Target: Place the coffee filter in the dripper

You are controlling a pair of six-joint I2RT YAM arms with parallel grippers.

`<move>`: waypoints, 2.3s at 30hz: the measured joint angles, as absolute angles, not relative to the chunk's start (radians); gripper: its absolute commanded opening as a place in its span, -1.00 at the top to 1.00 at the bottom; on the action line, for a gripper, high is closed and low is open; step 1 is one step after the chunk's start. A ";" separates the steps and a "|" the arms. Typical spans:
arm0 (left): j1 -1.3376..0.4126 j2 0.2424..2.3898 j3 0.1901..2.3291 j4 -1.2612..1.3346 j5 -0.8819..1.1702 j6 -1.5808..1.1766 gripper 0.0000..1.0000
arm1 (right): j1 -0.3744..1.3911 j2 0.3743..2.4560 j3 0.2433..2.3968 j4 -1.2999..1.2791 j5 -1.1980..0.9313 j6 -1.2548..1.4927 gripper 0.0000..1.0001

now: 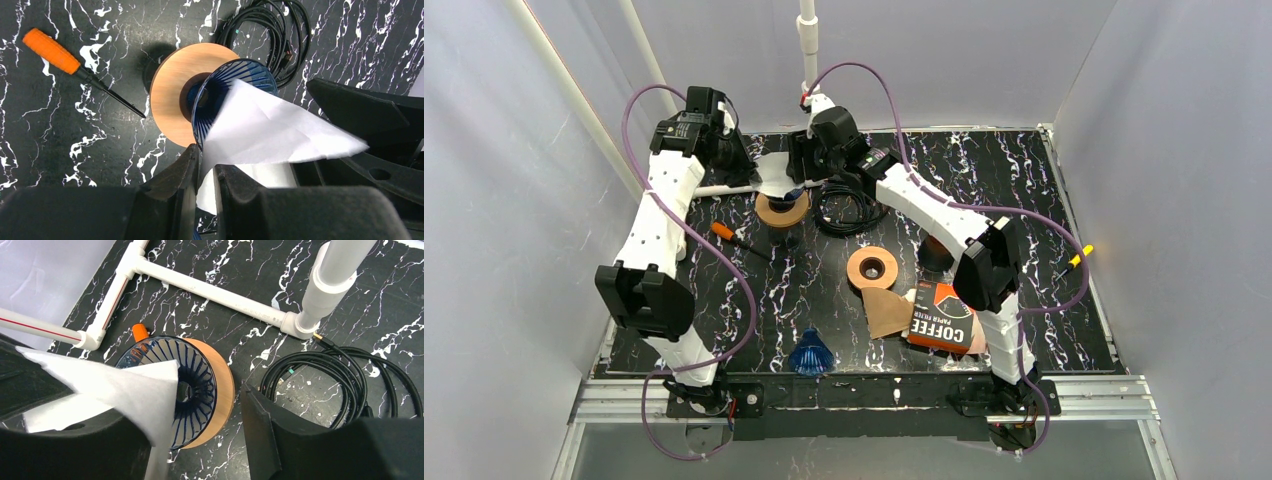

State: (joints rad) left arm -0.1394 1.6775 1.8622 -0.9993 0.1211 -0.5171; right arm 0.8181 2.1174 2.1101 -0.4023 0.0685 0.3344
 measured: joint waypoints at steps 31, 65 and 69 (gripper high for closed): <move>-0.139 1.729 1.866 -1.012 0.123 -0.513 0.15 | 0.741 2.116 2.081 -0.394 -0.102 0.513 -0.10; -0.139 1.747 1.797 -1.041 0.091 -0.464 0.32 | 0.741 2.165 2.081 -0.424 -0.238 0.641 0.26; -0.138 1.747 1.793 -1.052 0.078 -0.460 0.32 | 0.741 2.166 2.081 -0.424 -0.245 0.650 0.24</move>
State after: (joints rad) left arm -0.1383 1.7466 1.7931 -1.0519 0.0780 -0.4599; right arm 0.7406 2.1658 2.0808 -0.4236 -0.2455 0.6502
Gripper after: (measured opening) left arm 0.344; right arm 0.373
